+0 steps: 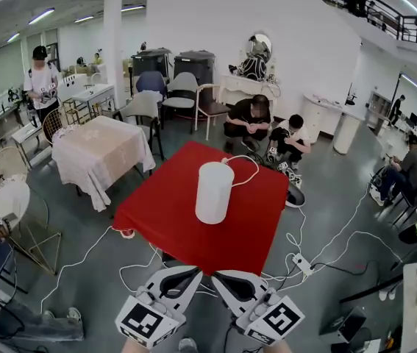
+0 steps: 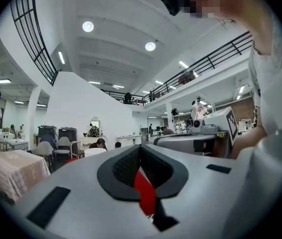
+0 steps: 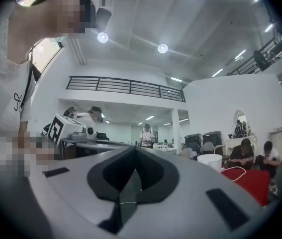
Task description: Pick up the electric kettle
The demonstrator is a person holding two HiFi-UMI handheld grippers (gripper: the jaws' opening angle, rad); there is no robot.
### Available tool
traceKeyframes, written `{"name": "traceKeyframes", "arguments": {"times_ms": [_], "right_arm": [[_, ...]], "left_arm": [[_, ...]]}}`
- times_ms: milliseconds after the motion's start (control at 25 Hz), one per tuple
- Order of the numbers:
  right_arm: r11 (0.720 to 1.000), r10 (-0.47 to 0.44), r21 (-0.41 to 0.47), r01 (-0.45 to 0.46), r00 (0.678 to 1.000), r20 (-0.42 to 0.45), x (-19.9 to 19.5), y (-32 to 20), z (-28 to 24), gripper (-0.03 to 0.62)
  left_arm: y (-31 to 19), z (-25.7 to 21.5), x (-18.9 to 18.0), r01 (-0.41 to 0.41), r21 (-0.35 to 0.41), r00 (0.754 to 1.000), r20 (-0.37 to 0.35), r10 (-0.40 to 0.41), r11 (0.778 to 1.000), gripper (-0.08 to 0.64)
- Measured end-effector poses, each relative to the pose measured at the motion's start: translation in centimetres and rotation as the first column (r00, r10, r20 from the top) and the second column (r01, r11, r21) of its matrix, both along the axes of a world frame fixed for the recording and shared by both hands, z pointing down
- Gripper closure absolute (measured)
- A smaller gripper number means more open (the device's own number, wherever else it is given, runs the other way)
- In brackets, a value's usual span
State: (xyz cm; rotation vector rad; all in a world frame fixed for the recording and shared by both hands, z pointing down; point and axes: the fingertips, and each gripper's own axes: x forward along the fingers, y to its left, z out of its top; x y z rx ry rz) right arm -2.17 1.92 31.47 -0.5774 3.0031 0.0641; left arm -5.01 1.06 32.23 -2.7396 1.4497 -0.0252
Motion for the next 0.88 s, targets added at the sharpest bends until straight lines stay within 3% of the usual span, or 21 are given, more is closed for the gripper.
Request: {"name": "traceKeyframes", "arguments": {"times_ms": [360, 600, 880], "right_arm": [[1.0, 0.001, 0.002, -0.001, 1.0, 0.001, -3.5, -4.0, -0.5, 0.584], [1.0, 0.007, -0.005, -0.007, 1.0, -0.016, -4.1, -6.5, 0.6, 0.584], [1.0, 0.017, -0.004, -0.017, 1.0, 0.001, -4.1, -11.1, 0.6, 0.584]], "left_arm": [[-4.3, -0.6, -2.8, -0.05, -0.001, 0.999, 0.016, 0.05, 0.999, 0.551], [-6.9, 0.0, -3.6, -0.052, 0.017, 0.998, 0.024, 0.052, 0.998, 0.549], [-11.1, 0.5, -3.7, -0.084, -0.012, 0.996, 0.013, 0.084, 0.996, 0.549]]}}
